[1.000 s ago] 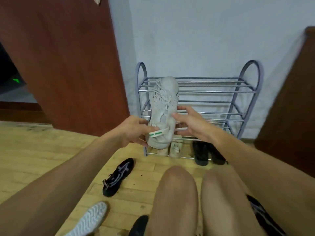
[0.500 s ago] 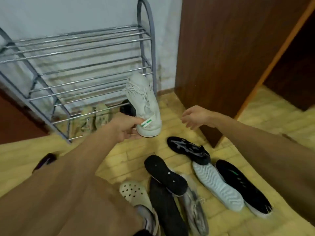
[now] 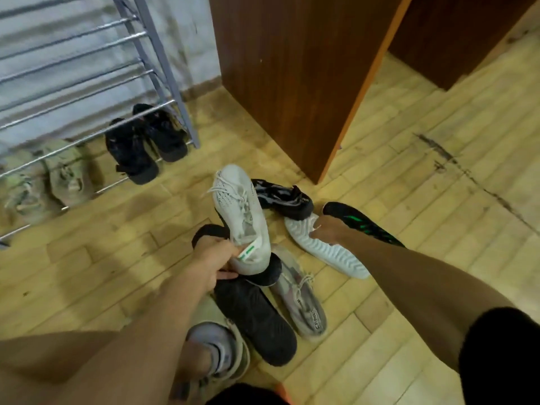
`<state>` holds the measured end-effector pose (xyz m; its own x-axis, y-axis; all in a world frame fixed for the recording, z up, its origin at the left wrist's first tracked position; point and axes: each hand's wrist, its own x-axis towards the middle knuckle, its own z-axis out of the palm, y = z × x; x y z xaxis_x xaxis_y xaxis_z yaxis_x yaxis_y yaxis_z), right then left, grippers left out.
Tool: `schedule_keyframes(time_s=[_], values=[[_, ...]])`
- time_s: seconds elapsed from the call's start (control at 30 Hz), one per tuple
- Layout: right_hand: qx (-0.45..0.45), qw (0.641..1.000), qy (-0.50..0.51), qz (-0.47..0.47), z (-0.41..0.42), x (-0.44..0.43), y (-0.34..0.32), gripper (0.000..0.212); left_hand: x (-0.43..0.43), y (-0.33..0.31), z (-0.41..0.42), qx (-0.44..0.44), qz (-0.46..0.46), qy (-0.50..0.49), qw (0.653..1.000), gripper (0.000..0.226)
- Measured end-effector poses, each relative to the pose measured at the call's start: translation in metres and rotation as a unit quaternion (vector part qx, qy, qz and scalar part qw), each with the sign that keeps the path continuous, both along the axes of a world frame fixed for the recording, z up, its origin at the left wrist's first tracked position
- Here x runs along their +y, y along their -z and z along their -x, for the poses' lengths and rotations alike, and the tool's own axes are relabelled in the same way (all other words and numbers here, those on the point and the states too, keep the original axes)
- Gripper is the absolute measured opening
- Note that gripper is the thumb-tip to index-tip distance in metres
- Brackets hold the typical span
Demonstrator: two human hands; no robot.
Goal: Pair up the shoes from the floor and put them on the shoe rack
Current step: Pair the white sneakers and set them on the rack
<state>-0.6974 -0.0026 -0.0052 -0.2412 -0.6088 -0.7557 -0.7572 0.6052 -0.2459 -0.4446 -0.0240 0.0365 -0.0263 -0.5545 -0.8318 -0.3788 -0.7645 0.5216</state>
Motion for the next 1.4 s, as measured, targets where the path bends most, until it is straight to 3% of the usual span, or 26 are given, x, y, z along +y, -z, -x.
schedule_keyframes(time_s=[0.07,0.13,0.23,0.37,0.53,0.63,0.77,0.87,0.93,1.0,1.1,1.2,1.27,1.4], values=[[0.003,0.999,0.003,0.038,-0.008,0.0,0.011,0.047,-0.003,0.006,-0.004,-0.009,-0.005,-0.013,1.0,0.017],[-0.085,0.994,0.054,0.03,-0.02,-0.006,0.023,0.042,-0.006,0.008,-0.01,-0.017,0.0,-0.035,0.999,0.021],[-0.203,0.974,0.009,-0.103,-0.053,-0.014,0.032,0.053,-0.012,0.009,-0.024,-0.035,0.008,-0.063,0.997,0.034],[-0.173,0.975,-0.094,-0.104,-0.086,-0.018,0.047,0.056,-0.019,0.004,-0.042,-0.05,0.016,-0.136,0.989,0.021],[-0.223,0.973,-0.046,-0.04,-0.083,-0.024,0.03,0.052,-0.019,0.0,-0.05,-0.03,0.013,-0.176,0.984,0.023],[-0.111,0.98,-0.149,0.072,-0.072,-0.028,0.014,0.056,-0.016,0.0,-0.05,-0.034,0.032,-0.19,0.981,0.024],[0.114,0.941,-0.242,0.209,-0.061,0.003,0.015,0.068,-0.013,-0.006,-0.044,-0.006,0.018,-0.194,0.981,0.012],[0.094,0.921,-0.331,0.181,-0.064,0.037,0.028,0.076,-0.007,-0.01,-0.038,0.007,0.009,-0.189,0.982,0.011],[0.029,0.914,-0.376,0.152,-0.067,0.05,0.034,0.055,-0.002,-0.011,-0.038,0.003,0.009,-0.18,0.984,0.012],[0.0,0.919,-0.335,0.206,-0.073,0.053,0.033,0.039,0.003,-0.01,-0.039,-0.005,0.004,-0.167,0.986,0.014],[0.033,0.946,-0.204,0.249,-0.081,0.037,0.037,0.051,0.007,-0.007,-0.047,-0.021,-0.009,-0.162,0.986,0.014],[0.032,0.982,-0.167,0.082,-0.08,0.018,0.044,0.089,0.012,-0.006,-0.058,-0.029,-0.041,-0.159,0.986,0.015],[0.012,0.982,-0.185,0.019,-0.079,0.01,0.051,0.093,0.014,-0.007,-0.063,-0.029,-0.053,-0.16,0.985,0.016],[-0.017,0.996,-0.085,-0.016,-0.079,-0.002,0.048,0.091,0.013,-0.01,-0.067,-0.022,-0.062,-0.163,0.985,0.017]])
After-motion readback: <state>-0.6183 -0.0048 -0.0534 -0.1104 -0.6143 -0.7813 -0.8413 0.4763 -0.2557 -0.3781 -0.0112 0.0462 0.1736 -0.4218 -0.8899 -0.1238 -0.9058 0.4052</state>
